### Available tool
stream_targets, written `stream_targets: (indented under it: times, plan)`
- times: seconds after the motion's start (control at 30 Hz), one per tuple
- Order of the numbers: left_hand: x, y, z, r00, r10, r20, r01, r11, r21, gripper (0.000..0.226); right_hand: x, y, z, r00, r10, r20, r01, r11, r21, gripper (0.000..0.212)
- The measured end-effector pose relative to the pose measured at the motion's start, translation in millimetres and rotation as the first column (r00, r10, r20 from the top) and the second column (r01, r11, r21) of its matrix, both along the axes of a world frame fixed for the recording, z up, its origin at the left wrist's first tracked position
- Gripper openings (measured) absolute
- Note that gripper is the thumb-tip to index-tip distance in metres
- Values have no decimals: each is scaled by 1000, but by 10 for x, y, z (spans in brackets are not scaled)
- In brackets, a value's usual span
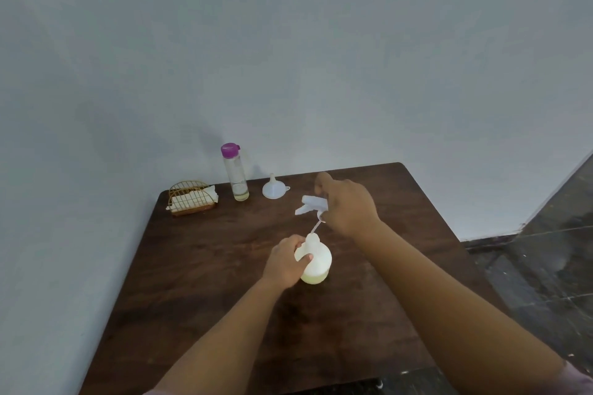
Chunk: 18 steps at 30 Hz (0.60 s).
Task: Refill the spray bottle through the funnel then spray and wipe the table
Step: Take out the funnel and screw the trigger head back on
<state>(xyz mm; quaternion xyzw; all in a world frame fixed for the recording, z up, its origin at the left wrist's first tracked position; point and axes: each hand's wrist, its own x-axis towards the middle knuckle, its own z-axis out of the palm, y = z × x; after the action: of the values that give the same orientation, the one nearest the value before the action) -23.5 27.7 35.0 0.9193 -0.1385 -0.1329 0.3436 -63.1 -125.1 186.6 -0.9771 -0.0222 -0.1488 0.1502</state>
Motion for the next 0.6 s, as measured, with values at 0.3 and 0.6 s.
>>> stream_targets:
  times: [0.3, 0.6]
  plan:
    - [167, -40, -113, 998, -41, -46, 27, 963, -269, 36, 265, 49, -522, 993, 73, -95, -26, 906, 422, 24]
    - [199, -8, -230, 985, -111, -135, 44, 905, -423, 30, 214, 94, -861, 976, 12, -218, 85, 899, 430, 13]
